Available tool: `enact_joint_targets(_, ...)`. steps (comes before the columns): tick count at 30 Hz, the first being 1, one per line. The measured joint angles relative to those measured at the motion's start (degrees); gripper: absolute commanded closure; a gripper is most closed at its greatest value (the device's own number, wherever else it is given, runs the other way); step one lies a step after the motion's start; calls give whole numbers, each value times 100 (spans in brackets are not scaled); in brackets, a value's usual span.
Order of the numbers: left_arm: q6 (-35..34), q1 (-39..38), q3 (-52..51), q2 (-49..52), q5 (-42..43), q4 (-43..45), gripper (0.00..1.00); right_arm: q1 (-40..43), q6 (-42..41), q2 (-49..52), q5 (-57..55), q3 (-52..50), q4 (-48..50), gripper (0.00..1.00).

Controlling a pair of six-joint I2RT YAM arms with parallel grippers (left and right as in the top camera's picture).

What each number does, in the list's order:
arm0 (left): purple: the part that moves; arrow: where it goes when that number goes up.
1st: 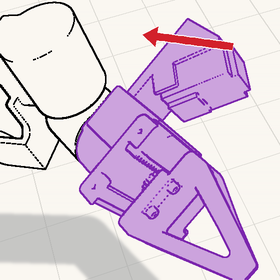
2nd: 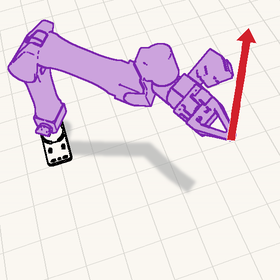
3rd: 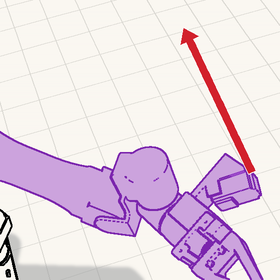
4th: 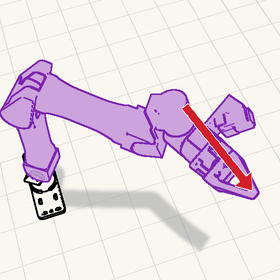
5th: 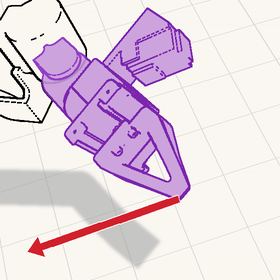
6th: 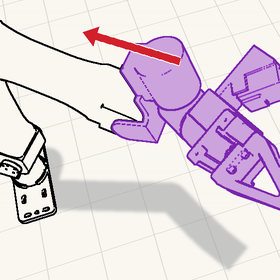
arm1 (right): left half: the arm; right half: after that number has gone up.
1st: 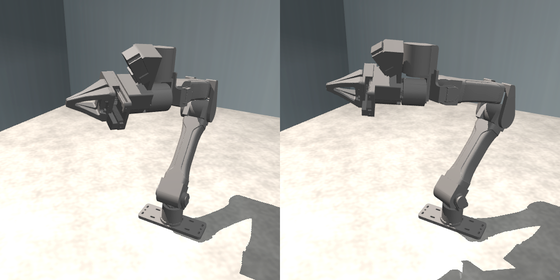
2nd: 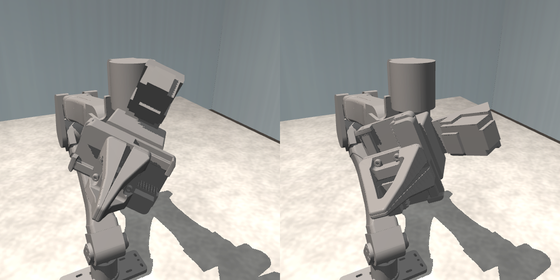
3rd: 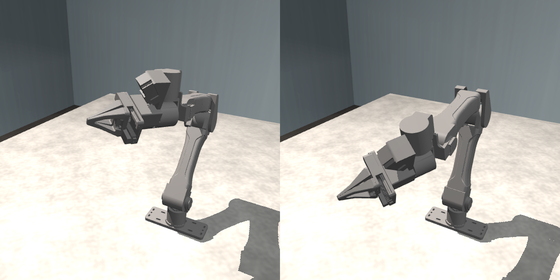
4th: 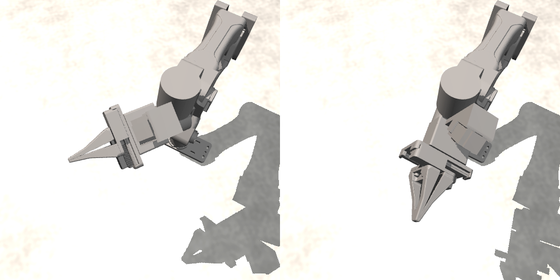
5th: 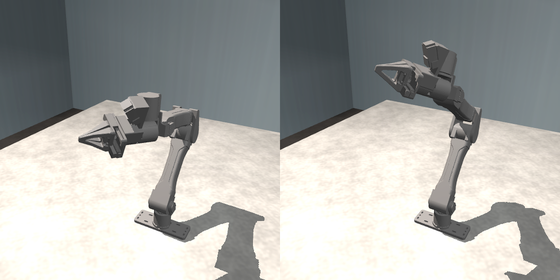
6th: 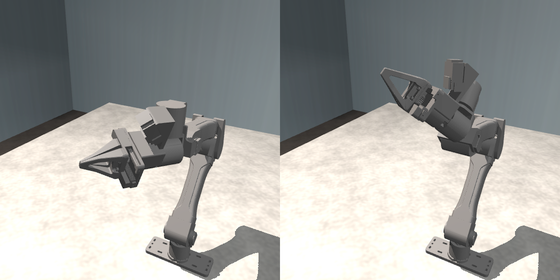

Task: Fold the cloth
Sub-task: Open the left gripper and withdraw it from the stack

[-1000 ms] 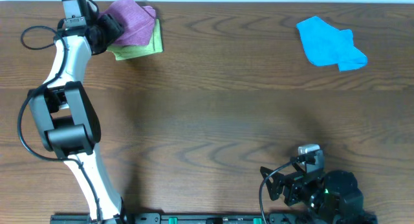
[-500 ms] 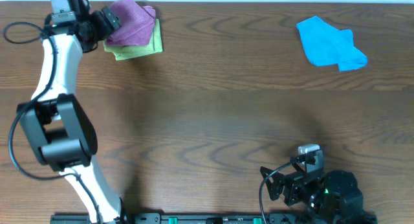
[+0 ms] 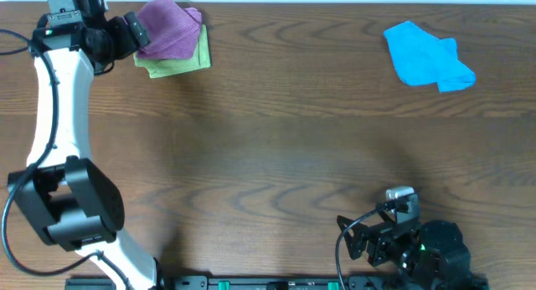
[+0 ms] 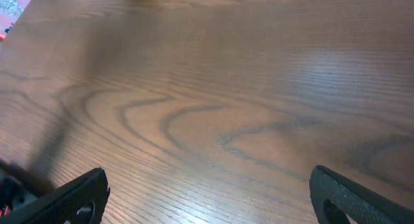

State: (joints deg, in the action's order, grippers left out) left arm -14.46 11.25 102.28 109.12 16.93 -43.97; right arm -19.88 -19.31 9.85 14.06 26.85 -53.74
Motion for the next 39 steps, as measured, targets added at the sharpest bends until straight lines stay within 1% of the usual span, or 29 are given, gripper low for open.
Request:
enact_joint_targets(7,87,-74,4,-332,138,-682,4,0,0,0,2,0,0,1)
enact_joint_targets(12,221,-81,13,-828,251,-1993,5,0,0,0,2,0,-2,1)
enact_joint_targets(13,260,-85,13,-925,260,-2109,5,0,0,0,2,0,-4,1)
enact_joint_targets(17,542,-103,15,-1939,-83,-3064,4,0,0,0,2,0,-2,1)
enact_joint_targets(21,605,-107,15,-2660,-498,-3477,5,0,-2,0,2,0,-2,1)
enact_joint_targets(24,684,-107,-271,-3154,-673,-3432,5,0,0,0,2,0,0,1)
enact_joint_targets(28,706,-107,-1414,-3995,-813,-3241,5,0,-2,0,2,-4,-4,1)
enact_joint_targets(31,706,-107,-2409,-4623,-835,-2752,5,0,-2,2,0,-4,-2,1)
enact_joint_targets(35,706,-151,-3475,-5370,-835,-2079,4,0,-2,2,0,-4,-2,1)
enact_joint_targets(39,726,-476,-4638,-6395,-841,-1362,4,0,-2,0,2,-9,-2,1)
